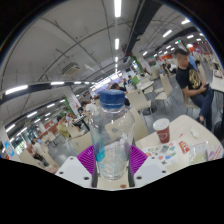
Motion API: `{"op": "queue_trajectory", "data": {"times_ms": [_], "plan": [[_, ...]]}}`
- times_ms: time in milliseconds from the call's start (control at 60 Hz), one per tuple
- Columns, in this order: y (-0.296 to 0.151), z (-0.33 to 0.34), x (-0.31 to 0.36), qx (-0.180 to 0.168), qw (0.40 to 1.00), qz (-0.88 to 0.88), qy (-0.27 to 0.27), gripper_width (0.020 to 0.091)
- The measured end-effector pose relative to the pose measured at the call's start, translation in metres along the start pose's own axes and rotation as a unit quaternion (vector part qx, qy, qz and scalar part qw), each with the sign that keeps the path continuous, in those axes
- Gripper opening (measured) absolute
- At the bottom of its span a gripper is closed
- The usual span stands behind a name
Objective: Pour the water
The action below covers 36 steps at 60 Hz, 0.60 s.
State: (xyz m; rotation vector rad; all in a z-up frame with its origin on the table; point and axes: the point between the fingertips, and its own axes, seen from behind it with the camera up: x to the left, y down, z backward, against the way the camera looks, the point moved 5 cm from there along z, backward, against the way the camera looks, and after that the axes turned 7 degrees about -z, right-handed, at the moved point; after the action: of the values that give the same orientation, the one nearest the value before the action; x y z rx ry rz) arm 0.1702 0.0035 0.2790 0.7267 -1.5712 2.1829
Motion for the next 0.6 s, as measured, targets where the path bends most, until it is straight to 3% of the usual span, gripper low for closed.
{"op": "queue_trajectory", "data": {"times_ms": [117, 217, 433, 600], "plan": [[-0.02, 0.013, -0.053, -0.031, 0.992, 0.108, 0.053, 0.0408], [-0.012, 0.022, -0.112, -0.031, 0.979, 0.171, 0.103, 0.0407], [0.041, 0.021, -0.209, 0.021, 0.962, 0.223, 0.155, 0.0407], [0.071, 0.028, -0.24, 0.046, 0.961, 0.219, 0.161, 0.041]]}}
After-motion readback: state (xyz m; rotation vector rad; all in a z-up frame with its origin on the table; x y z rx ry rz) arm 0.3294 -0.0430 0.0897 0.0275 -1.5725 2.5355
